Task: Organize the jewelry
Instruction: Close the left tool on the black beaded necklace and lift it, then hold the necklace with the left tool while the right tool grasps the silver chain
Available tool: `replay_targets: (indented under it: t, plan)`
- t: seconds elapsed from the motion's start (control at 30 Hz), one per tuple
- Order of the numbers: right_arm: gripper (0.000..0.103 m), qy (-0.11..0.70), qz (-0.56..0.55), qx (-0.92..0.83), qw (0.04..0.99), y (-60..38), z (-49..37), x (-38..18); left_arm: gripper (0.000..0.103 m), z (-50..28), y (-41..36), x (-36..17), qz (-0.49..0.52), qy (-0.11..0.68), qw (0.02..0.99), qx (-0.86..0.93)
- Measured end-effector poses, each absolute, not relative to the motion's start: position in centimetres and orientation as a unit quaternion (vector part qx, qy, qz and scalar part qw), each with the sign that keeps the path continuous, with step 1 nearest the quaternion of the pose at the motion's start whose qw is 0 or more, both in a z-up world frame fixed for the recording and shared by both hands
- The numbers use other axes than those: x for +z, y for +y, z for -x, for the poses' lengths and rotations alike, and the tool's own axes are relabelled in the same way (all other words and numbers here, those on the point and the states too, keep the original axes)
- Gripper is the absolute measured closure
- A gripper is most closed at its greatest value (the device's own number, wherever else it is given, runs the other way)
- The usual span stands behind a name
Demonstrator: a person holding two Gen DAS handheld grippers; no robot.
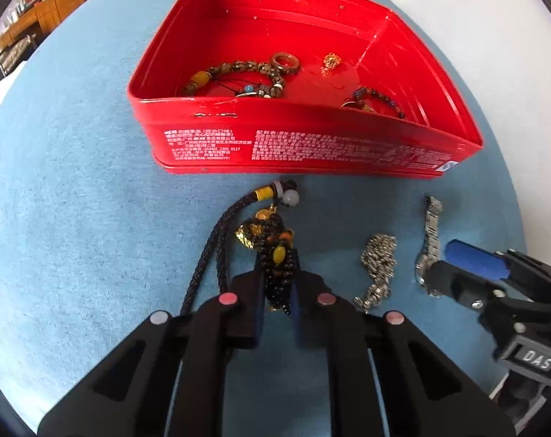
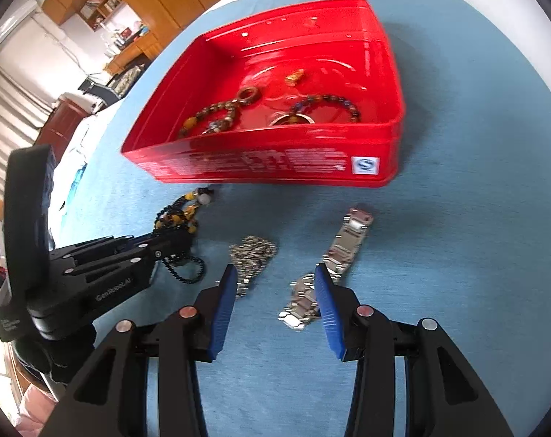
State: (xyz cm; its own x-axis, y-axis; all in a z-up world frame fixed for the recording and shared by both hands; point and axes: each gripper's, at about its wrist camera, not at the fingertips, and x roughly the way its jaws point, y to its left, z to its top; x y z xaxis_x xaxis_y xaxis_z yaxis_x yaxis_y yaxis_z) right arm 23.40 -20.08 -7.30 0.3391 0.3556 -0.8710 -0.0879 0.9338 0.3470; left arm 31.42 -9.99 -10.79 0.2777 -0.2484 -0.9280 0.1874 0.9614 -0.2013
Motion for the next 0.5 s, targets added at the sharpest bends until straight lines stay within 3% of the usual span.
replay_targets:
  t: [0.5]
  plan:
    - [0.059,0.587,-0.104,0.133,0.792,-16.9,-24.7,-8.5,0.094,-29.4,-7.6,-7.9,0.027,0.554,0.818,-0.155]
